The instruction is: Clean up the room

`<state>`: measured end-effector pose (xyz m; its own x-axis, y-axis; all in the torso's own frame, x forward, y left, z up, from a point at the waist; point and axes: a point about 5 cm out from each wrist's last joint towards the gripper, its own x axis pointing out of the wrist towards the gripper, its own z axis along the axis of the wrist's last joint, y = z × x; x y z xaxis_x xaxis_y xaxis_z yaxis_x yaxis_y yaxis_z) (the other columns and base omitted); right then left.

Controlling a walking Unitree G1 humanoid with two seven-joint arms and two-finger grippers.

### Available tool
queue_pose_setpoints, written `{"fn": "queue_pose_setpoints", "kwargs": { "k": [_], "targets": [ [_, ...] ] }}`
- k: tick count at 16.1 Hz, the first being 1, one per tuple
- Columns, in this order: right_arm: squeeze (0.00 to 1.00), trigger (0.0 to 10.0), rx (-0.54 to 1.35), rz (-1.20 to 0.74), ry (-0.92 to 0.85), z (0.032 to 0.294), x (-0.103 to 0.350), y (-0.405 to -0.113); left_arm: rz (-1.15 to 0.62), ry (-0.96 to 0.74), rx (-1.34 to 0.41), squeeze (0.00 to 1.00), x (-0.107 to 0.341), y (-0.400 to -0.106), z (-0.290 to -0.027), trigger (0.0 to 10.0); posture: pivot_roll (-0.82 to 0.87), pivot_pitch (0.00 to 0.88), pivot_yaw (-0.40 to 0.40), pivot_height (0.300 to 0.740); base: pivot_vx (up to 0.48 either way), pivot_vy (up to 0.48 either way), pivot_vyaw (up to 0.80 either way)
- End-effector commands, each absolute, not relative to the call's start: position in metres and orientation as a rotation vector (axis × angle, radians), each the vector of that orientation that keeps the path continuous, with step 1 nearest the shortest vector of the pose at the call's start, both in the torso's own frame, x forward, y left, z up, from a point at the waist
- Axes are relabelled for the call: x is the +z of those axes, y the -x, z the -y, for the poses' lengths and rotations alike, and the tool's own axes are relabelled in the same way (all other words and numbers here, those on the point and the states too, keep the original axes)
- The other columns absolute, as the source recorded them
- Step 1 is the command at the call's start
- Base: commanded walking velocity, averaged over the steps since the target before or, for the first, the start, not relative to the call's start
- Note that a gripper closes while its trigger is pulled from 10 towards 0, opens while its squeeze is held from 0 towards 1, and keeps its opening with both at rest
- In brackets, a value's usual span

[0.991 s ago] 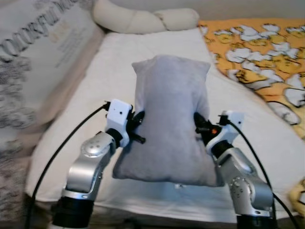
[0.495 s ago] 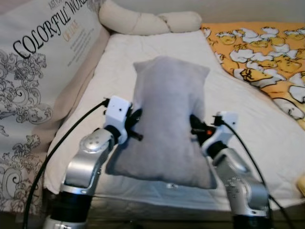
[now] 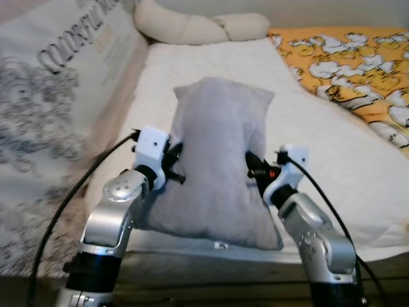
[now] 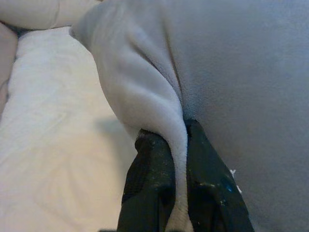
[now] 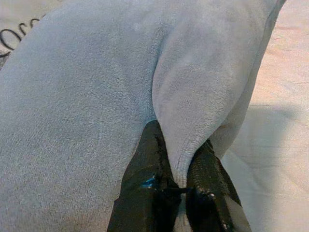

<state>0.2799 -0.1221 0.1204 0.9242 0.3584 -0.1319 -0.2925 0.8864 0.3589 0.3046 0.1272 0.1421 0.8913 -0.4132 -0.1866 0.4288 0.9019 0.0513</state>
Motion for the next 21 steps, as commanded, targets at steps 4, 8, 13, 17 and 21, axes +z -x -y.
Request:
{"fn": "queue_pose_setpoints", "kwargs": {
  "k": [4,8,13,17,21],
  "targets": [
    [0.00,10.0,0.393,-0.204,-0.298,0.119,0.123,-0.285,-0.150,-0.094,-0.447,0.00,0.145,-0.302,-0.123,10.0,-0.03,0.000,0.028,0.740,0.000,0.337,0.00],
    [0.00,10.0,0.395,-0.216,-0.293,0.119,0.120,-0.287,-0.148,-0.107,-0.427,0.00,0.146,-0.303,-0.125,10.0,-0.02,0.000,0.024,0.740,0.000,0.249,0.00],
    [0.00,10.0,0.391,-0.224,-0.303,0.116,0.118,-0.288,-0.122,-0.126,-0.382,0.00,0.151,-0.308,-0.130,10.0,-0.02,0.000,0.022,0.740,0.000,0.000,0.00],
    [0.00,10.0,0.407,-0.229,-0.310,0.113,0.117,-0.290,-0.113,-0.134,-0.348,0.00,0.153,-0.311,-0.134,10.0,-0.01,0.000,0.018,0.740,0.000,0.000,0.00],
    [0.00,10.0,0.444,-0.228,-0.287,0.109,0.117,-0.291,-0.112,-0.113,-0.367,0.00,0.154,-0.311,-0.133,10.0,-0.01,0.000,0.021,0.740,0.000,0.000,0.00]
  ]
}}
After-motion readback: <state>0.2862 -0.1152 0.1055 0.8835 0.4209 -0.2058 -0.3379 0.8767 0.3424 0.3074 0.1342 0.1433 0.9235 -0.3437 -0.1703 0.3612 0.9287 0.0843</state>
